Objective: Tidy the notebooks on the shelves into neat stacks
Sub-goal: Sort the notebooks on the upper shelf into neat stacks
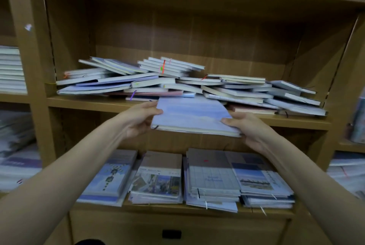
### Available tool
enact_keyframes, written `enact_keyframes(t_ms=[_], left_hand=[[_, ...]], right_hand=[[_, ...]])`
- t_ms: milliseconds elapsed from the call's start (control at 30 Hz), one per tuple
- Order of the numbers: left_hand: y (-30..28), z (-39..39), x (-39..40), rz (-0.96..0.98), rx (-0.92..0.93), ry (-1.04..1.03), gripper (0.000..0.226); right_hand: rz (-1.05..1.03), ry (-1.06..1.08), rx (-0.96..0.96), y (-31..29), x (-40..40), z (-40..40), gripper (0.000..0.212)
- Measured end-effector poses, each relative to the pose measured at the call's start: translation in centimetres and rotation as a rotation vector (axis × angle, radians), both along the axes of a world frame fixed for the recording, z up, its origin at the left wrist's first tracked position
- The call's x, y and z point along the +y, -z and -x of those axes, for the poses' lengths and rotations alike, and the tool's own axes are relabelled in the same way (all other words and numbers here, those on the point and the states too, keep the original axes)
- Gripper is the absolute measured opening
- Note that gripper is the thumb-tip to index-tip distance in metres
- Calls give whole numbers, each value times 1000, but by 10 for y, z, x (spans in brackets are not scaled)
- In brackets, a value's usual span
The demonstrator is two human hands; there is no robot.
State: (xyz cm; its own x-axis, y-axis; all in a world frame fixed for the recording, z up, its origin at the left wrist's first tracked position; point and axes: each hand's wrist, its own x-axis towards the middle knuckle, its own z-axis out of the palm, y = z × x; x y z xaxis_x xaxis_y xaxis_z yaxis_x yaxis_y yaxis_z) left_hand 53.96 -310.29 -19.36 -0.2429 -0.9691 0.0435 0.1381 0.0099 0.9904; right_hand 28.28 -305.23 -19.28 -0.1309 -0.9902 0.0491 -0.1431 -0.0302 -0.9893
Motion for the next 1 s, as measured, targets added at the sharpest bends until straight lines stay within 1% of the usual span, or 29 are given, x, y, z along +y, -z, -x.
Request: enact_keyframes(t_ms=[67, 100, 200, 300, 367, 433, 467, 533, 567, 600, 667, 767, 833, 900, 933, 1000], left_hand=[[3, -16, 4, 17, -48, 27, 25], [6, -24, 3, 14, -71, 62, 29], [10, -38, -1, -29, -119, 155, 51], [4, -35, -13, -29, -246, 173, 68], [-4, -28, -16, -12, -285, 145, 69], [-6, -28, -15, -4, -325, 168, 63], [-2, -33, -14, 2, -337, 200, 66], [11, -46, -13, 21, -284, 290, 81], [16, -52, -12, 28, -242, 336, 89], [21, -56, -13, 32, -215, 368, 92], [28, -57, -13, 41, -213, 372, 84], [32, -51, -10, 64, -283, 292, 77], [31, -54, -9, 61, -309, 286, 83], [27, -65, -6, 49, -335, 337, 106], [25, -72, -2, 38, -347, 378, 110], [27, -83, 7, 17, -353, 468, 98]], right_hand=[[-11, -46, -21, 4, 4, -2, 41], [-25, -93, -29, 6, 7, -1, 40], [-81, -217, -18, 7, 7, -5, 37], [-52, -136, -77, 1, -16, -17, 39], [-52, -60, -82, -8, -29, -24, 35], [-30, -69, -51, -14, -32, -28, 32], [1, -92, -38, -14, -30, -29, 29], [66, -149, -17, -7, -21, -31, 28], [90, -175, -17, -2, -17, -31, 33], [108, -193, -29, 4, -13, -31, 42], [128, -211, -43, 17, -11, -28, 58], [122, -182, -8, 33, -8, -32, 71], [113, -152, -28, 41, -4, -38, 73], [130, -152, -39, 42, 6, -42, 69], [135, -175, -26, 41, 12, -42, 68], [142, -259, 10, 43, 27, -38, 67]])
